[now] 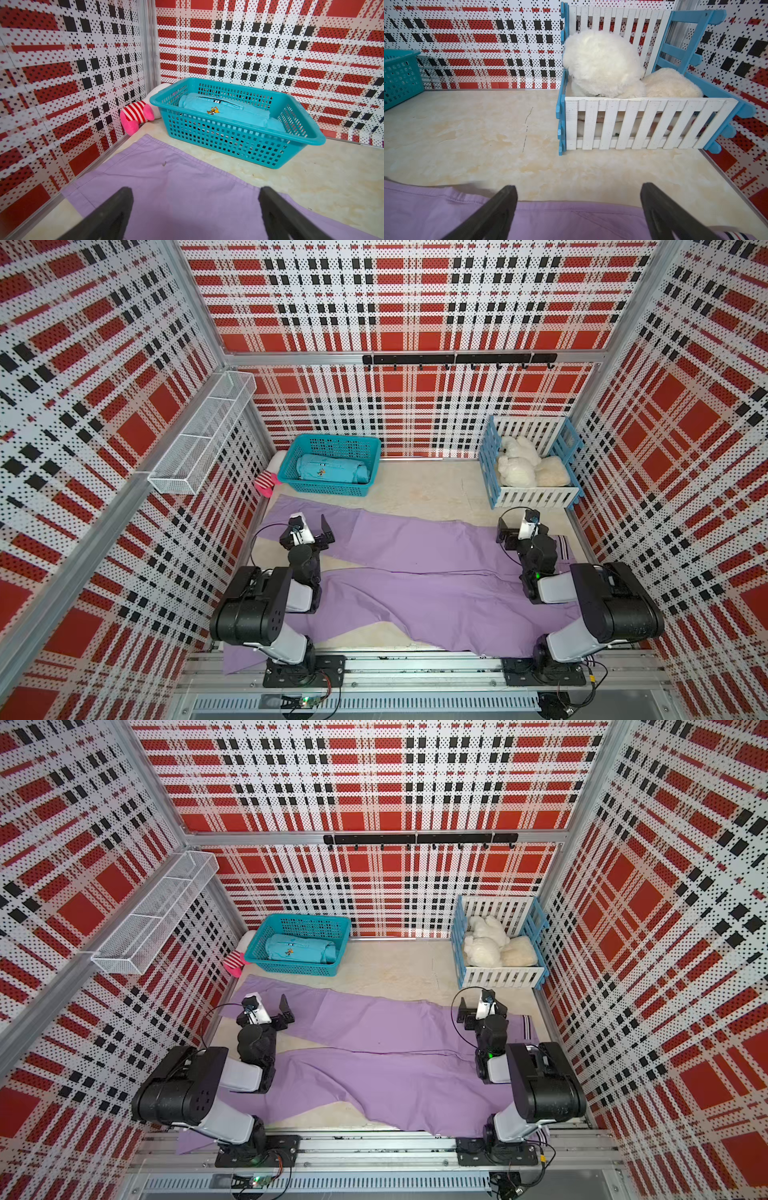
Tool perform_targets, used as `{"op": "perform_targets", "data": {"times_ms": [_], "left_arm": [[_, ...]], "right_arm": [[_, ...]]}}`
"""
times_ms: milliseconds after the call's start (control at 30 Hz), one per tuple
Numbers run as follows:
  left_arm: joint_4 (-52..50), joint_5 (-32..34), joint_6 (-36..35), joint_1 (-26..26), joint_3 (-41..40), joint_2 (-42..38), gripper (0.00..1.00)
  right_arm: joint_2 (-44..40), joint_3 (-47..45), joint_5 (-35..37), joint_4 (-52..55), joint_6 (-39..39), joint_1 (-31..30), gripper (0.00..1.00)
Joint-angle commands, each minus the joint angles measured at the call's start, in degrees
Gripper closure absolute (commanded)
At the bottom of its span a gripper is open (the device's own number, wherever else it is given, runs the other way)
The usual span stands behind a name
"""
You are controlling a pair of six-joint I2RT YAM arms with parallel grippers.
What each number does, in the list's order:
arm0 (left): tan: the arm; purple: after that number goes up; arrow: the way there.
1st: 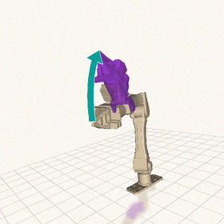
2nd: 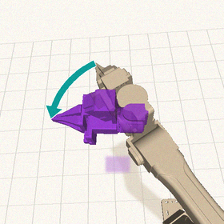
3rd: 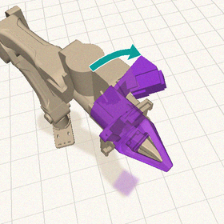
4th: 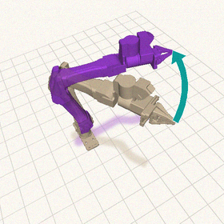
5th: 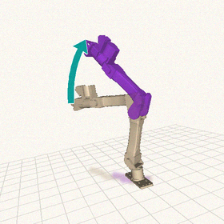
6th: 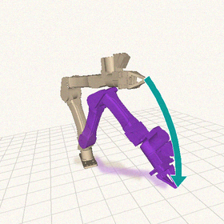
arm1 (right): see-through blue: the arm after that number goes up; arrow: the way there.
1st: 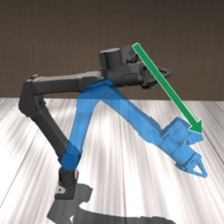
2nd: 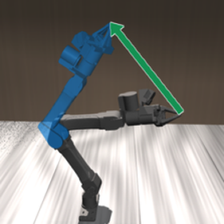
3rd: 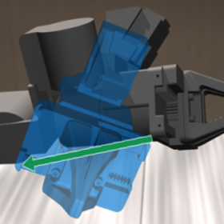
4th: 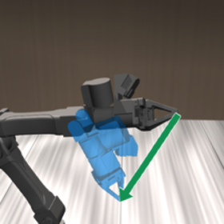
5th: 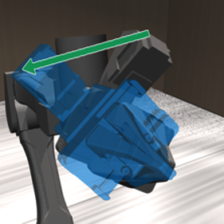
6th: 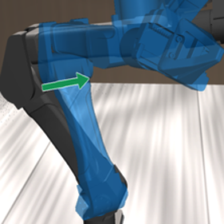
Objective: Roll up the long pants
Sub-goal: Fold the long pant at the center of the board.
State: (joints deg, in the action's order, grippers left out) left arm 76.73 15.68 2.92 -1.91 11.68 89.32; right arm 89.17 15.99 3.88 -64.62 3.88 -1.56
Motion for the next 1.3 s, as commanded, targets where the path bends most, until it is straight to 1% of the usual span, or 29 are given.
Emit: {"op": "perform_targets", "data": {"times_ms": [0,100,200,333,500,833,867,933,967,1000,1033,1067,1133,1200,1267], "left_arm": [[1.6,-0.1,-0.3,0.1,0.9,0.5,0.01],[1.6,-0.1,-0.2,0.1,0.9,0.6,0.01],[1.6,-0.1,-0.2,0.0,0.9,0.5,0.01],[1.5,-1.3,0.0,0.7,1.0,0.6,0.01],[1.5,-1.3,0.0,0.5,1.0,0.5,0.01],[1.5,-1.0,0.0,0.5,1.0,0.6,0.00],[1.5,-1.1,0.0,0.6,1.0,0.5,0.03],[1.4,-2.9,0.1,1.1,1.3,0.0,0.14],[-3.9,-4.8,-0.2,1.4,2.9,-2.4,0.14],[-11.8,-5.5,-0.4,1.4,6.2,-5.3,0.15],[-22.3,-5.6,-0.6,1.5,11.2,-8.0,0.15],[-29.0,-5.1,-1.0,1.1,15.7,-10.1,0.15],[-37.8,-3.1,0.6,0.1,22.7,-12.9,0.13],[-46.8,-4.7,3.2,-0.8,29.0,-13.3,0.12],[-55.9,-5.6,4.8,-2.2,33.7,-11.2,0.13]], "right_arm": [[0.7,0.6,0.6,-1.6,-0.1,0.6,0.00],[0.7,0.6,0.6,-1.5,-0.1,0.6,0.00],[0.8,1.0,-0.9,-0.8,-0.7,0.6,0.00],[0.8,1.0,-0.9,-0.8,-0.7,0.6,0.00],[0.8,0.9,-0.9,-0.8,-0.7,0.6,0.00],[0.7,1.0,-0.9,-0.9,-0.7,0.6,0.04],[0.7,1.0,-0.9,-0.9,-0.7,0.6,0.04],[-0.1,1.5,-2.0,0.7,-0.9,0.6,0.07],[-2.1,2.9,-2.6,5.7,-1.4,0.6,0.08],[-4.4,5.6,-3.2,12.5,-1.6,0.6,0.09],[-6.8,9.8,-3.1,21.8,-1.7,0.6,0.10],[-8.3,14.5,-2.5,30.3,-2.7,0.4,0.12],[-9.1,22.9,0.2,44.2,-4.0,-0.3,0.13],[-8.4,31.5,1.6,56.3,-2.9,-0.6,0.14],[-6.9,37.7,1.0,67.3,-0.5,-0.8,0.18]]}}
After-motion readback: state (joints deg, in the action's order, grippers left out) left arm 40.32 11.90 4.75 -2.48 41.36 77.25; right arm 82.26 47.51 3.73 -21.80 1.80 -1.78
